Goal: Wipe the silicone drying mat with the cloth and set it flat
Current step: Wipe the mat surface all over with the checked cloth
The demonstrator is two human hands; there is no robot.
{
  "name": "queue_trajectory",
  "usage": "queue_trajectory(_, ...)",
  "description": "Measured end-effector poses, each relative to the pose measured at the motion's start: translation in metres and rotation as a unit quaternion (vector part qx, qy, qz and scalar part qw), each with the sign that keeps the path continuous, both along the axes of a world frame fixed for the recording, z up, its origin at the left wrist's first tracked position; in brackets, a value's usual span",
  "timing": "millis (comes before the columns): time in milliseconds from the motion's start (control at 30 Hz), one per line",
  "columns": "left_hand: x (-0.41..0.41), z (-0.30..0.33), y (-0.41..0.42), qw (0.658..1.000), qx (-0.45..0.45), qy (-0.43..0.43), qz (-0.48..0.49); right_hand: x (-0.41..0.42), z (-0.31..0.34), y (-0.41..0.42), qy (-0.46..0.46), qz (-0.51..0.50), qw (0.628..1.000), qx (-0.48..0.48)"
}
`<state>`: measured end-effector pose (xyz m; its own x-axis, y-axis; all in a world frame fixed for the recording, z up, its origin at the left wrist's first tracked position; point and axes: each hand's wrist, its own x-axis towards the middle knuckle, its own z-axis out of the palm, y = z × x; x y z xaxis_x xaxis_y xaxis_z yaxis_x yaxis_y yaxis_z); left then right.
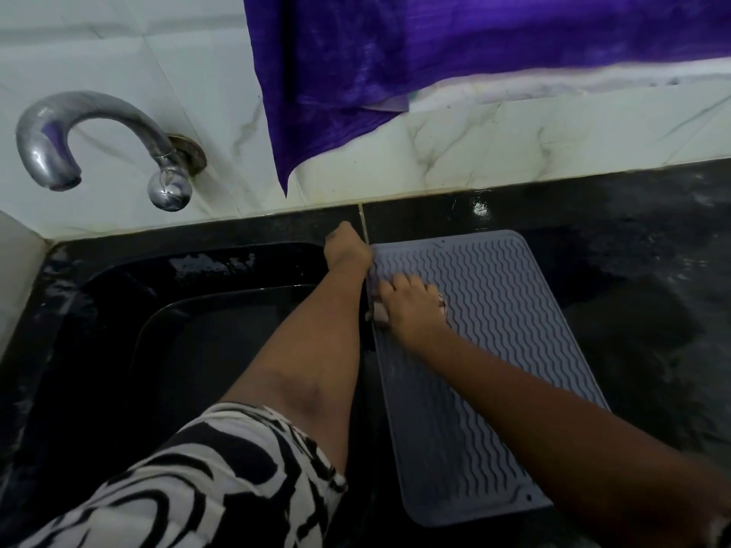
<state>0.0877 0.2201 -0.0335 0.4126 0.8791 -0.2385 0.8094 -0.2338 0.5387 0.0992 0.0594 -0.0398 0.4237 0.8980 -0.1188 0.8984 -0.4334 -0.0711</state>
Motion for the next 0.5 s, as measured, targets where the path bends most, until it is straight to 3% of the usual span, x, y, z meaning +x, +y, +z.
queue_trajectory(200,-0.005,0.007,-0.008,0.999,0.001,0.005,-0.041,-0.073,0.007,-0.133,0.066,0.084,0.993,-0.052)
queue_trajectory(300,-0.013,0.016,-0.022,0.997,0.036,0.007,-0.075,-0.063,0.033,-0.135,0.221,0.069,0.969,-0.083)
queue_trajectory(367,-0.021,0.021,-0.036,0.988,0.083,-0.047,-0.119,-0.043,0.048,-0.11,0.315,0.019,0.948,-0.022)
queue_trajectory(433,-0.031,0.023,-0.049,0.968,0.136,-0.128,-0.168,-0.017,0.055,-0.073,0.244,-0.008,0.968,0.059)
queue_trajectory(500,-0.044,0.021,-0.062,0.959,0.118,-0.148,-0.211,-0.006,0.056,-0.04,0.139,-0.008,0.989,0.057)
